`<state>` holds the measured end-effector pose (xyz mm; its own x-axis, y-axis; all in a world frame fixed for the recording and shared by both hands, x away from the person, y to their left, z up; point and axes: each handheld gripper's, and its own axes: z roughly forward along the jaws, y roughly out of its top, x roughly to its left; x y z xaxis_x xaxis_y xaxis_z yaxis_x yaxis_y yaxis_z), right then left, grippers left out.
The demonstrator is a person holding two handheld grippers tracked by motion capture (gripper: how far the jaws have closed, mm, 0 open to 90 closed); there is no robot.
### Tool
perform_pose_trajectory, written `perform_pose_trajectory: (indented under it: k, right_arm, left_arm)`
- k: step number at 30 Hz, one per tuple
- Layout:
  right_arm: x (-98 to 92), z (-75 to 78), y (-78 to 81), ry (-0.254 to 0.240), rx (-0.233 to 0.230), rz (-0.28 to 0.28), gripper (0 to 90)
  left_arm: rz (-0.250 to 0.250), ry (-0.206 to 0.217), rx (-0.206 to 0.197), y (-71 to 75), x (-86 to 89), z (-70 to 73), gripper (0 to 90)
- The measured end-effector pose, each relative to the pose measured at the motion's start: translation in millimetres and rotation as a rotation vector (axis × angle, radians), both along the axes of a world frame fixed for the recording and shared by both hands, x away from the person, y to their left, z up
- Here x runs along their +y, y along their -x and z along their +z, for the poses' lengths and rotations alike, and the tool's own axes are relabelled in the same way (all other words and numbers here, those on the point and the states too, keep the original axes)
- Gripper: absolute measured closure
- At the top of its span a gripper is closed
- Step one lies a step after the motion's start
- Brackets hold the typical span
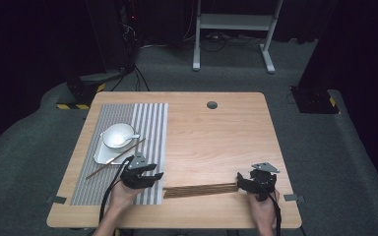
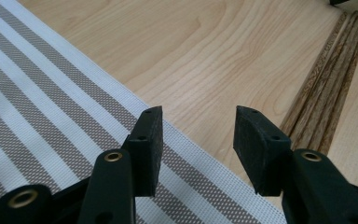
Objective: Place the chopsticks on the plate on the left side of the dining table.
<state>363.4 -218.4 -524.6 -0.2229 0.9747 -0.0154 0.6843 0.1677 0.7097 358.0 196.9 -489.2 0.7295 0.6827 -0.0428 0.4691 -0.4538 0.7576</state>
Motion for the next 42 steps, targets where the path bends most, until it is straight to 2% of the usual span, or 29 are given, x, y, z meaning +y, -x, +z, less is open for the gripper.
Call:
perform_pose_trajectory:
  k: [5,16,25,34,35,38,42]
  right_arm:
    - [0.0,0.0,0.0,0.000,0.000,0.000,13.6]
    - [0.0,0.0,0.0,0.000,0.000,0.000,13.6]
    - [0.0,0.0,0.0,0.000,0.000,0.000,13.6]
    - [0.1,0.0,0.2,0.000,0.000,0.000,13.7]
    - [0.1,0.0,0.3,0.000,0.000,0.000,13.7]
    - [0.3,0.0,0.5,0.000,0.001,-0.001,13.7]
    - [0.3,0.0,0.6,0.000,0.000,0.000,13.7]
  left_arm:
    - [-0.006,0.017,0.001,0.2,-7.6,-0.3,52.6]
    - [-0.016,0.023,-0.007,1.1,-15.9,-0.1,49.8]
    - [-0.040,0.039,0.000,3.1,-26.4,0.3,50.9]
    - [-0.059,0.033,0.000,3.7,-36.1,-0.9,50.3]
    - [-0.067,0.020,-0.001,3.3,-37.8,-1.3,50.3]
    - [-0.075,0.015,0.005,2.2,-40.0,-2.4,50.3]
    - [-0.078,0.022,0.008,2.3,-43.0,-3.0,50.3]
